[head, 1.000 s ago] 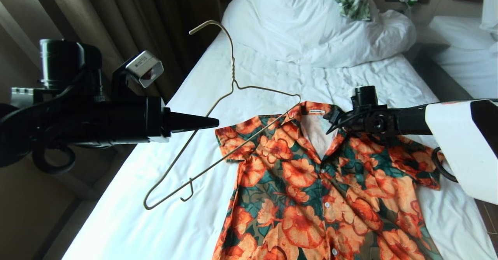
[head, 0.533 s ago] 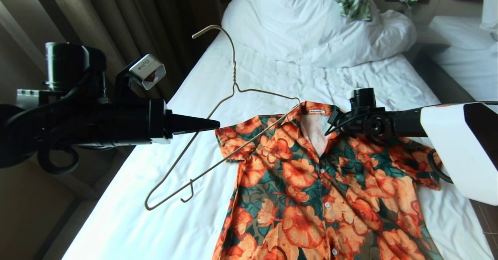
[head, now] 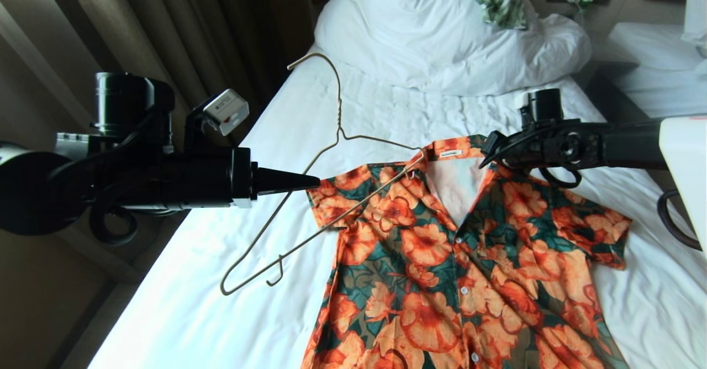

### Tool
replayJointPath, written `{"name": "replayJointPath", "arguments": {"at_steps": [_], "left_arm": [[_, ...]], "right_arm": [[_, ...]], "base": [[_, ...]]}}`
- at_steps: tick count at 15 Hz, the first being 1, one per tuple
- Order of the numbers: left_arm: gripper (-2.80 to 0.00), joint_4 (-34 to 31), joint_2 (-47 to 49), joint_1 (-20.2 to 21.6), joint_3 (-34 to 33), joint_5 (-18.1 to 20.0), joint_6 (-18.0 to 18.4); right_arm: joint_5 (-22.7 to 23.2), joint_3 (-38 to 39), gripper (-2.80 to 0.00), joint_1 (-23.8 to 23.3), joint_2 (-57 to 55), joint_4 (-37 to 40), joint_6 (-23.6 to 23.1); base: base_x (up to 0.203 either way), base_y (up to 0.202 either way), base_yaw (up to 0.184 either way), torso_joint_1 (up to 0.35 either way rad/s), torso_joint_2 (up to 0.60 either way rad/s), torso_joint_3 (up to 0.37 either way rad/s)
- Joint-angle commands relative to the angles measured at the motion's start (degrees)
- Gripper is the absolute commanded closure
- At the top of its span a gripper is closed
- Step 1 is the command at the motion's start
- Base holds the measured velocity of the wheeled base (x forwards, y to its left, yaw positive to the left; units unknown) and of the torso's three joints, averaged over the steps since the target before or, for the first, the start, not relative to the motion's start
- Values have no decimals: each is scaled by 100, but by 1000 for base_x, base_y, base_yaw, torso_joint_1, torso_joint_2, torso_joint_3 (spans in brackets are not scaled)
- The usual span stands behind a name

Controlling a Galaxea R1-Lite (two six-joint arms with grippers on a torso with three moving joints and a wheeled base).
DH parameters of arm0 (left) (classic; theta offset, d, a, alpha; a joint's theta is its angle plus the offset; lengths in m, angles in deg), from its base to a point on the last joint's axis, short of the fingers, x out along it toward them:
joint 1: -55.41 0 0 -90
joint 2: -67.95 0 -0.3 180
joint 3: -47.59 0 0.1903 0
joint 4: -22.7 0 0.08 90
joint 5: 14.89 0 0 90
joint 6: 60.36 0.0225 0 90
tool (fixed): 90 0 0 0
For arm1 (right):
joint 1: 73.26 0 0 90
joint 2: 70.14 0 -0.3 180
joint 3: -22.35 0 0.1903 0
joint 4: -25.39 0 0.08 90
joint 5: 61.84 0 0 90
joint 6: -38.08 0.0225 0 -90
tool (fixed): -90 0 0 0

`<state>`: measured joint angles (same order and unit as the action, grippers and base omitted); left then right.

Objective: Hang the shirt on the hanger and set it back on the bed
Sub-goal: Lift the shirt and hanger, then hook one side of the shirt onto the hanger

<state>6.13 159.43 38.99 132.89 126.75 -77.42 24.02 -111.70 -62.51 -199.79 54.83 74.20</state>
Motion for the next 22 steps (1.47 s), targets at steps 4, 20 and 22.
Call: {"name": "replayJointPath", "arguments": {"at_steps": [4,20,22], "left_arm": [[0,6,-58,-42,-14,12,-34],[0,9,-813,-1272,-424,19,-568],[0,14,-1070,-1607,-494,21,-769]], "right_arm": [[0,957,0,326,1196,142,-407],[94,2644,0,1927,4145,740,-933],[89,2668,0,2160,4354,889,-1083]], "base": [[0,0,0,0,0,0],[0,0,0,0,0,0],[0,0,0,0,0,0]]}}
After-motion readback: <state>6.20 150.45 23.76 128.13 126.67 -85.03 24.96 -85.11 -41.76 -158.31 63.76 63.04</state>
